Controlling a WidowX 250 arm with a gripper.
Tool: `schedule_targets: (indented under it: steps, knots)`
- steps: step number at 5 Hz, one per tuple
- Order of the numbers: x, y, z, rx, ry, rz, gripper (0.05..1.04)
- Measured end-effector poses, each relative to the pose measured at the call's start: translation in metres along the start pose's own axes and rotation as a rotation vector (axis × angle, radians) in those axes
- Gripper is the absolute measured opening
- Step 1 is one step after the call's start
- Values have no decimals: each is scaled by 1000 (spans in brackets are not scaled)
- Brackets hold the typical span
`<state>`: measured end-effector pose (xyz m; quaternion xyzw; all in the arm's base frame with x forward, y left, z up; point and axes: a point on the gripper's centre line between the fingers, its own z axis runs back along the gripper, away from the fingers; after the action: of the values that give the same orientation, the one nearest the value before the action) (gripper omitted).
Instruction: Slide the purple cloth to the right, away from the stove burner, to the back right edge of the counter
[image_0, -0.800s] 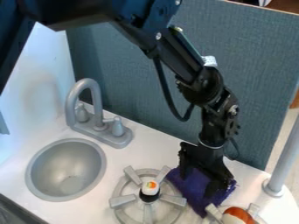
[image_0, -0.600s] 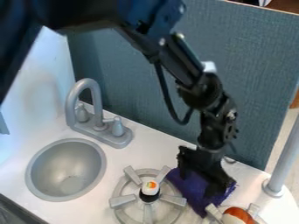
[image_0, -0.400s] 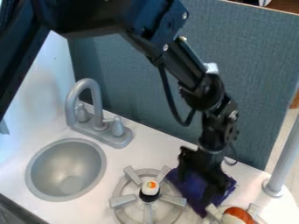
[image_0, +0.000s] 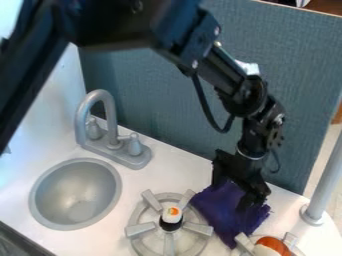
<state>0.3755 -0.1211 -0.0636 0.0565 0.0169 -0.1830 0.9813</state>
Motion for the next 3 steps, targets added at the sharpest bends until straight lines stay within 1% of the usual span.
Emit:
schedule_targets:
  steps: [1, 2, 3]
  knots:
    - [4, 4, -19, 38, 108, -12, 1000]
    - [4, 0, -31, 14, 184, -4, 1000]
    - [4, 1, -42, 16, 282, 6, 1000]
